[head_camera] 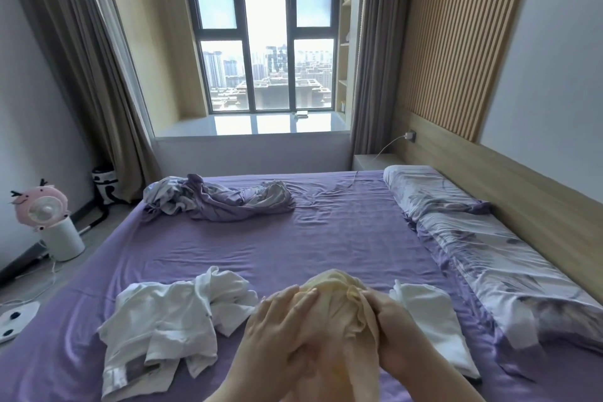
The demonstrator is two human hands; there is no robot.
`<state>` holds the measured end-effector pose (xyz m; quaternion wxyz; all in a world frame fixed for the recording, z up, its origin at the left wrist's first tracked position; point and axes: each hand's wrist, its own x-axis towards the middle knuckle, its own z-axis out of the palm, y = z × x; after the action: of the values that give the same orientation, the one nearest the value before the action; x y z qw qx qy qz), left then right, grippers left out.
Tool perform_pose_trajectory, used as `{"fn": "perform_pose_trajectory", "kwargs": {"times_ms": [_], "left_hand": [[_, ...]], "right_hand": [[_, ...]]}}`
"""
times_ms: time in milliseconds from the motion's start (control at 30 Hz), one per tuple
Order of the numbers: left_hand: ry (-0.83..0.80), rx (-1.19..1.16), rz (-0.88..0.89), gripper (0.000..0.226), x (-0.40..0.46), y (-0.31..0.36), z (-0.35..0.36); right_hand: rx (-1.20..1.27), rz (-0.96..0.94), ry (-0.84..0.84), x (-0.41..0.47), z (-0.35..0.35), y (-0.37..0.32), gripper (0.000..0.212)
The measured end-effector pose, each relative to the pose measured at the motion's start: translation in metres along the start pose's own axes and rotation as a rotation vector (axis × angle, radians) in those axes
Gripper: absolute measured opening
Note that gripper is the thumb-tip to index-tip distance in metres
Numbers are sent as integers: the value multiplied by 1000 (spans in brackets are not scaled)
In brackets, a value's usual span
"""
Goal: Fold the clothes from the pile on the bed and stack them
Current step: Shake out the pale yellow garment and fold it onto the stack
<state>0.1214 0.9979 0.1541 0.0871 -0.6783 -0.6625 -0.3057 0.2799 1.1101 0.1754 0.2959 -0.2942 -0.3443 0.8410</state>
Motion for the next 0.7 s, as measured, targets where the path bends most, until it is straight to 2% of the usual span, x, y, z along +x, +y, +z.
{"fn": "perform_pose_trajectory", "kwargs": {"times_ms": [200, 333, 400, 500, 567, 633, 700], "left_hand": [[75, -70, -7, 56, 7, 16, -2], [22, -400, -217, 40, 9, 25, 0], [2, -426, -266, 28, 11, 25, 2], [14, -447, -329, 11, 16, 24, 7], [30, -444, -388, 18, 20, 22, 10], [53, -449, -441, 30, 23, 19, 12], [46, -502, -468, 34, 26, 16, 13]], "right_hand": [[-37, 4, 38, -1, -2, 1, 25], [-170, -57, 63, -3, 0, 0, 20], [-291, -103, 103, -4, -1, 1, 17], [-634, -328, 255, -4, -4, 7, 20], [-817, -546, 342, -9, -2, 11, 19], [-958, -771, 312, -16, 3, 14, 15], [-1249, -924, 224, -18, 4, 20, 23]]}}
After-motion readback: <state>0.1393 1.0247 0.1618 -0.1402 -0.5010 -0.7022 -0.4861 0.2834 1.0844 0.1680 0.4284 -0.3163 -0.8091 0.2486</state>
